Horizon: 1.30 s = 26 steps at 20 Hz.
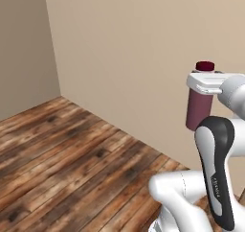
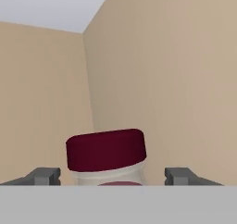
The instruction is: Pick the juice from the counter and place it in the open cabinet.
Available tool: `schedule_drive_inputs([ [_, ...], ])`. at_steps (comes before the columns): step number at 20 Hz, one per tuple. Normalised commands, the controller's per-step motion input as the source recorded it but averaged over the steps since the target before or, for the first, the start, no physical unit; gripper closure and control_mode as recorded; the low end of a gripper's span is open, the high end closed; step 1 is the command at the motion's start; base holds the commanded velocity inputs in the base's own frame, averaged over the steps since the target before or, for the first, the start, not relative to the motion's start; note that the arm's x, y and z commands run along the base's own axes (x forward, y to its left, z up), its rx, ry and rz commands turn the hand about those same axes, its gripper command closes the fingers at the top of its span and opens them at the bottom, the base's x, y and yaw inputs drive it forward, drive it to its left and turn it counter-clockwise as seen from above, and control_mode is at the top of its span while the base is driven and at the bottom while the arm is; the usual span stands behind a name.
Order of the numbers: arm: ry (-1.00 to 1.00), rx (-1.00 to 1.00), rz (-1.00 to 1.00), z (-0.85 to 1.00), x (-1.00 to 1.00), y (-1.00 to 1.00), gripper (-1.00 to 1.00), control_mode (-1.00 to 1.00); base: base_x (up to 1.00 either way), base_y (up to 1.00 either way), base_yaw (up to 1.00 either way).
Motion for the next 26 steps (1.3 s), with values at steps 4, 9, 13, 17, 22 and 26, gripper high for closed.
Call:
schedule_drive_inputs([
  [4, 0.00, 0.00, 0.00, 0.00, 0.00, 0.00, 1.00, 1.00, -0.87, 0.00, -0.03],
  [9, 0.00, 0.00, 0.00, 0.00, 0.00, 0.00, 1.00, 1.00, -0.91, 0.00, -0.01],
  [13, 0.00, 0.00, 0.00, 0.00, 0.00, 0.00, 1.00, 1.00, -0.76, 0.07, 0.00],
  [17, 0.00, 0.00, 0.00, 0.00, 0.00, 0.00, 1.00, 1.00, -0.65, 0.00, 0.01],
  [22, 0.00, 0.00, 0.00, 0.00, 0.00, 0.00, 1.00, 1.00, -0.33, -0.17, -0.17],
  [26, 0.00, 0.00, 0.00, 0.00, 0.00, 0.00, 1.00, 1.00, -0.08, -0.33, -0.51],
])
